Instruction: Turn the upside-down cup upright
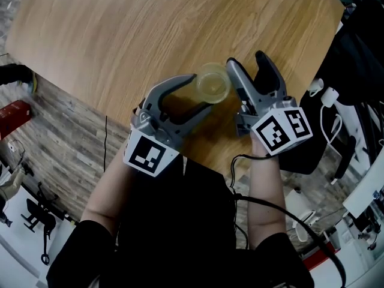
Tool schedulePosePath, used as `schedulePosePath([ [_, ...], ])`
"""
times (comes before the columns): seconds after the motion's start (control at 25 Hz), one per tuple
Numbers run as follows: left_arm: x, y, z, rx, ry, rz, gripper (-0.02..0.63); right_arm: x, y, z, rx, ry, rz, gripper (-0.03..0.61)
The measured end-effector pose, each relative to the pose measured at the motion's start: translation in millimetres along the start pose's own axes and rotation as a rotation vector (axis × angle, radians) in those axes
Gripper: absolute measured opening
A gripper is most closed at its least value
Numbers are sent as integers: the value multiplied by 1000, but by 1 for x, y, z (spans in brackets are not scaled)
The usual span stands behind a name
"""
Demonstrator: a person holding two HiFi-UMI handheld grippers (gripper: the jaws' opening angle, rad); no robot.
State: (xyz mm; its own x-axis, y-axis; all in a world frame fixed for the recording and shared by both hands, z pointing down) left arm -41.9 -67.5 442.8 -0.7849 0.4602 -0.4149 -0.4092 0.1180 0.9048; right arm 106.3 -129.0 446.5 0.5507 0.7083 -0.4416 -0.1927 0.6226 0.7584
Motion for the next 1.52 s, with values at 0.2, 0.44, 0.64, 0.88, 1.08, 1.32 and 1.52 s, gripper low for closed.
schedulePosePath([
  [0.2, -3, 2, 1, -2, 27, -30, 259, 0, 6, 5, 28, 45, -24, 379],
  [0.44, -8, 7, 4, 19, 47, -73, 259, 2, 11, 9, 79, 103, -56, 379],
  [0.64, -9, 14, 7, 41, 60, -138, 259, 4, 14, 8, 125, 132, -83, 379],
  [0.88, -7, 15, 7, 26, 46, -136, 259, 7, 16, 6, 136, 146, -80, 379],
  [1.08, 13, 6, 6, -8, 23, -131, 260, 25, -2, -4, 150, 194, -20, 379],
  [1.32, 79, -65, 5, 38, -119, -36, 211, 84, -39, -67, 233, 129, 29, 316],
  [1.52, 119, -128, 14, 225, -270, 107, 12, 132, -60, -129, 277, 129, 85, 46],
])
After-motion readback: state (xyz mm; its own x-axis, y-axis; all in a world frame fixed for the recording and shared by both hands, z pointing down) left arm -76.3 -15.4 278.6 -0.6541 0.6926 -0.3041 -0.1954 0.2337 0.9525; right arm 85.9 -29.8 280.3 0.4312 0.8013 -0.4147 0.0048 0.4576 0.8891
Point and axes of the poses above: the fingertips, and each gripper's own axes: x backward along the fingers, z to its right, y out of its underside, the point moved 5 cm from there along x, backward along the fingers, and after that the axes turned 10 degrees about -z, right-handed, at the moved point
